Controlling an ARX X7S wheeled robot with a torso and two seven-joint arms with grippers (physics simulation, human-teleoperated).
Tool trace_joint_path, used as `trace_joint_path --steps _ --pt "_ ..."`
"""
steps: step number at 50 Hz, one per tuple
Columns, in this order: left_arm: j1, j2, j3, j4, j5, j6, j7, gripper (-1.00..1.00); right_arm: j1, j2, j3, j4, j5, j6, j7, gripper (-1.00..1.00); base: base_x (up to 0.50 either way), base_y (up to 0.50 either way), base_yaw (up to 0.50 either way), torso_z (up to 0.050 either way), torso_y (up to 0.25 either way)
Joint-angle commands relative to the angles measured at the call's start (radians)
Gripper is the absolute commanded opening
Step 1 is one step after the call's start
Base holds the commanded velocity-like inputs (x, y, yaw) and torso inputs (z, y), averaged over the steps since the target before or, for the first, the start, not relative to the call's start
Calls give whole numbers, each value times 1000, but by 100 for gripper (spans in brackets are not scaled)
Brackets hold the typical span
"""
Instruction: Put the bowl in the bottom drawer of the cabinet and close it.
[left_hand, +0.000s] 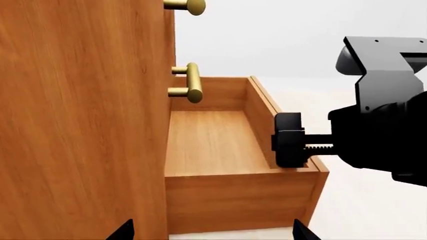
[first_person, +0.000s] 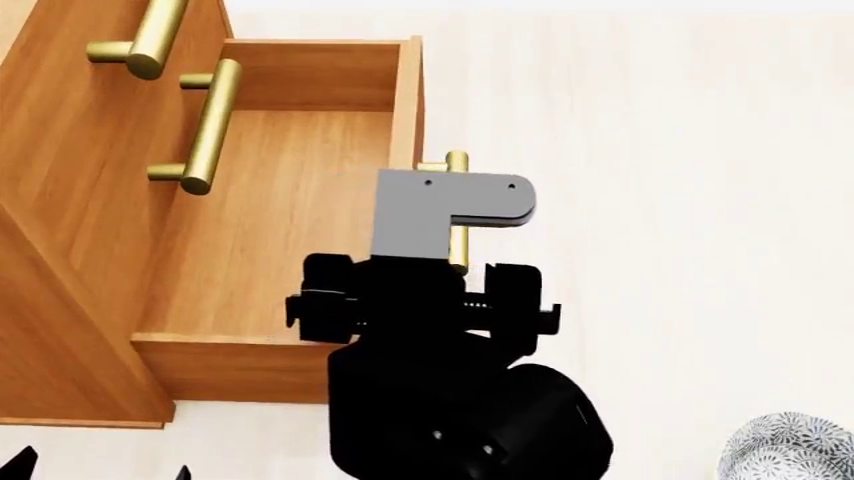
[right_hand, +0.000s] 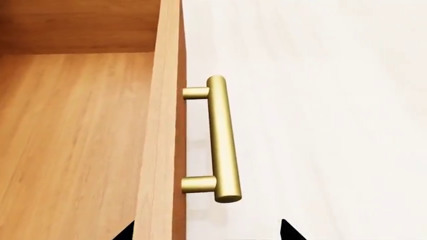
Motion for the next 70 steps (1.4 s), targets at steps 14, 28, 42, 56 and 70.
trace_joint_path --steps 14,28,42,56,70 --pt "-4 4 7 -11 -3 5 3 100 -6 41 8 -12 31 -14 35 100 0 0 0 0 0" --pt "-6 5 13 -6 -4 -1 -3 100 -21 73 21 -17 31 -53 19 100 0 0 0 0 0" --pt "-6 6 15 -12 -3 3 -2 100 -39 117 17 -35 18 -88 -4 100 0 0 0 0 0" --pt "-3 0 11 -14 -5 12 -3 100 -37 153 25 -54 22 -89 1 100 0 0 0 0 0" --pt "-3 -3 10 -11 -9 10 -9 100 -43 188 41 -98 37 -82 22 100 0 0 0 0 0"
